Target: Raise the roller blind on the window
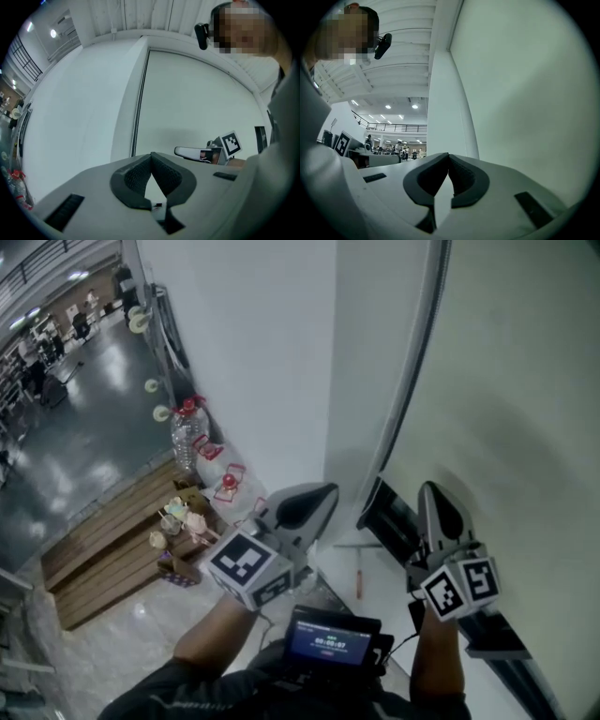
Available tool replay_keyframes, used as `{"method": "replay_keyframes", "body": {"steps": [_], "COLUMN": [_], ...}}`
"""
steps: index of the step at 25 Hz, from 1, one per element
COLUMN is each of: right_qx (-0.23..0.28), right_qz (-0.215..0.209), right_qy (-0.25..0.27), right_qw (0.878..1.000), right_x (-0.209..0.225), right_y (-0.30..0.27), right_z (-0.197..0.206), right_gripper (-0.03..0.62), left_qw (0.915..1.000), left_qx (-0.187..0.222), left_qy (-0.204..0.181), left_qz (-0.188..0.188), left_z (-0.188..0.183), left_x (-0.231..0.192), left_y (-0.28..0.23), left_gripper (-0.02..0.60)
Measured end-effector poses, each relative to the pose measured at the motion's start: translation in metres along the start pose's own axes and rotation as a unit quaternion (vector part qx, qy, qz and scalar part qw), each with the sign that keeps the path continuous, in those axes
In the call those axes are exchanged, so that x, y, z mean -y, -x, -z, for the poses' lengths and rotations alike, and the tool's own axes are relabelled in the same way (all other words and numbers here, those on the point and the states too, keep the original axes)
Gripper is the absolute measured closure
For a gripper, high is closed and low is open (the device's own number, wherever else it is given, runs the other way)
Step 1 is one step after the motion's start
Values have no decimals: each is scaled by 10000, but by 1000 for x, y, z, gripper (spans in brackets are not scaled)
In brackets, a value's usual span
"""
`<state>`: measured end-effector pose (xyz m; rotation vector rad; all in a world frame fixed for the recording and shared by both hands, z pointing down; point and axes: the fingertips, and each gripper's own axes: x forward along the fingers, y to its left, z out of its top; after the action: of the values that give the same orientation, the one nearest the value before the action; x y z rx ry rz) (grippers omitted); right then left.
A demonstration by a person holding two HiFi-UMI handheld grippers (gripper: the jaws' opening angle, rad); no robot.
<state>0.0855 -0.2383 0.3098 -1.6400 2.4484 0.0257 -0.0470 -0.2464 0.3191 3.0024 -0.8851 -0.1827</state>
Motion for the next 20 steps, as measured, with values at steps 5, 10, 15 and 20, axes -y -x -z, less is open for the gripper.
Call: {"method": "replay_keyframes", "body": {"steps": [5, 10, 15, 20], "right_qx": [-24, -96, -71, -164], "right_qz": [-78, -463, -772, -1051], "right_qy": [-67, -51, -59, 14], "right_qw": [9999, 9989, 9970, 9943], "right_x": [12, 22, 34, 43], "right_y": [-16, -39, -63, -96], "right_z": [-3, 0, 1, 3], "right_gripper": [559, 549, 510, 464], "left_qw": [10000, 9989, 9974, 9952], "left_qx": [-36, -129, -86, -145], "left_qy": [31, 55, -44, -129], "left_qz": [-52, -442, -715, -956], "left_z": [-3, -5, -10, -9], "left_x": [-5, -9, -8, -10], "left_y": [-14, -22, -26, -29], "left_gripper": [592, 592, 592, 592]}}
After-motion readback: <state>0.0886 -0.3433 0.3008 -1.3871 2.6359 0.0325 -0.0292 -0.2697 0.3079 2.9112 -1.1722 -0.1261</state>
